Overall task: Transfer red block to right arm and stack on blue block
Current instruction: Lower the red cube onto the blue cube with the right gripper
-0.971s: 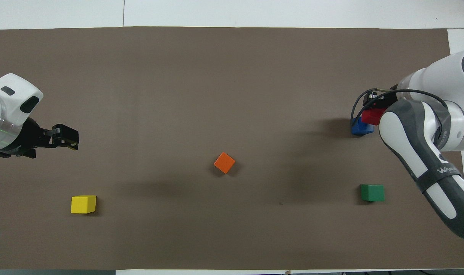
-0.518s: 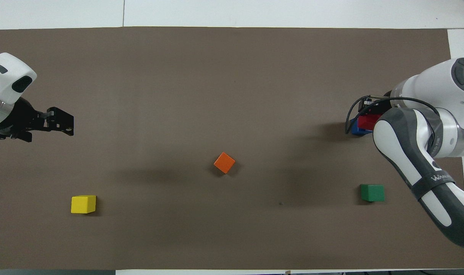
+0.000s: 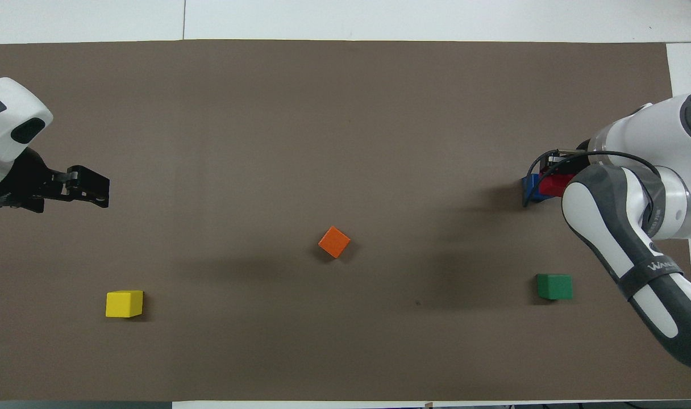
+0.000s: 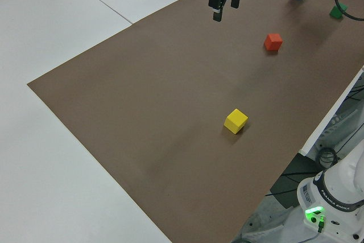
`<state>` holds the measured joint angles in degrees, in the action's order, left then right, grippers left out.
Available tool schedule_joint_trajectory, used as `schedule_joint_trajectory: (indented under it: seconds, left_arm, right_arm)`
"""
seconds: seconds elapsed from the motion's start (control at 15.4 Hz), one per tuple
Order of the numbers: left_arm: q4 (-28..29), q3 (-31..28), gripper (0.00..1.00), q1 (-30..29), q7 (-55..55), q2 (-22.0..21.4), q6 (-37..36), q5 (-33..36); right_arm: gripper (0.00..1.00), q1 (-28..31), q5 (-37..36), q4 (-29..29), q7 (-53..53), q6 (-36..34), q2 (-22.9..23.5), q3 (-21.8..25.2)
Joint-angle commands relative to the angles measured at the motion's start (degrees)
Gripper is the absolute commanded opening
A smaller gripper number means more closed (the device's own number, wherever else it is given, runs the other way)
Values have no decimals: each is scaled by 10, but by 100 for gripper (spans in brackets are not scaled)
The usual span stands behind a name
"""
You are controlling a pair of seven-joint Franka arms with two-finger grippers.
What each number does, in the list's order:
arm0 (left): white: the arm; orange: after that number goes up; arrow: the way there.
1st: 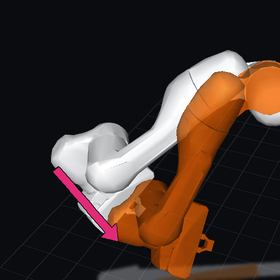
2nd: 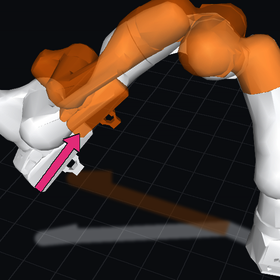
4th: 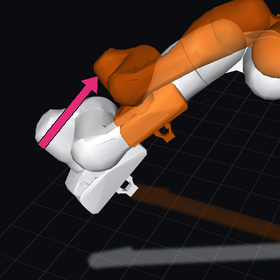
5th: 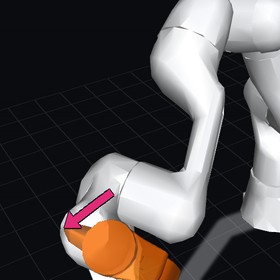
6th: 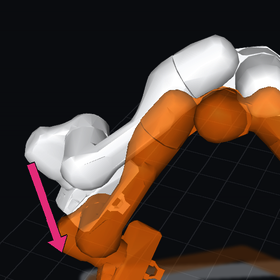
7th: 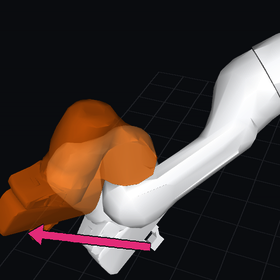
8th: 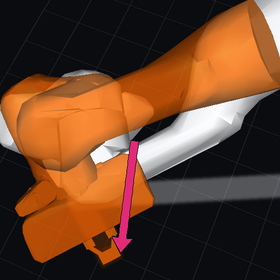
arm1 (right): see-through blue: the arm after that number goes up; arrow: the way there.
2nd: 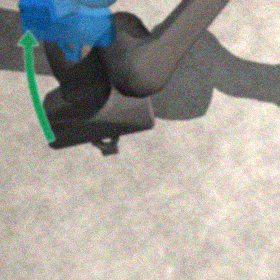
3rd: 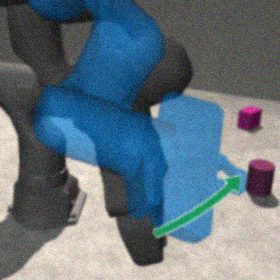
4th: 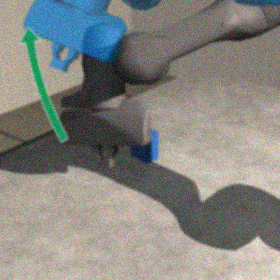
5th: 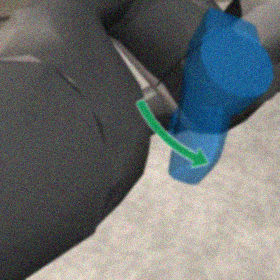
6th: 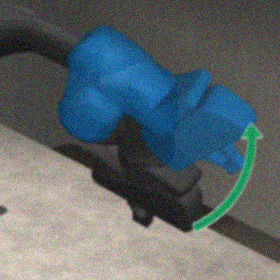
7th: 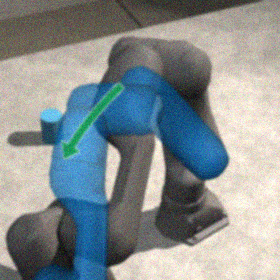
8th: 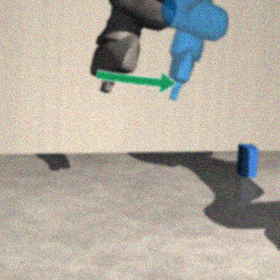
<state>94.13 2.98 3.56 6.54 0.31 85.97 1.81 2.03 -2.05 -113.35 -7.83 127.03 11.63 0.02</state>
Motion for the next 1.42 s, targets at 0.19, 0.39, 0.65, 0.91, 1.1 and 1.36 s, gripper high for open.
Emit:
schedule_joint_trajectory:
  seconds: [0.19, 0.39, 0.65, 0.91, 1.1, 1.36]
  left_arm:
    - [15, -10, 100, 7, -20, -10, 20, -6]
    - [14, -10, 100, 7, -22, -9, 22, -6]
    - [14, -10, 100, 8, -22, -9, 21, -6]
    - [12, -10, 100, 8, -21, -8, 22, -7]
    - [11, -10, 100, 11, -20, -7, 22, -7]
    - [11, -10, 100, 11, -20, -7, 21, -7]
  right_arm:
    - [0, 6, -14, -21, 22, 34, -13, -5]
    - [0, 5, -14, -21, 35, 39, -8, -5]
    - [0, 3, -14, -21, 37, 39, -6, -5]
    - [0, 1, -14, -21, 34, 39, -6, -5]
    - [0, 1, -14, -23, 35, 39, -7, -5]
    - [0, 1, -14, -29, 34, 39, -9, -5]
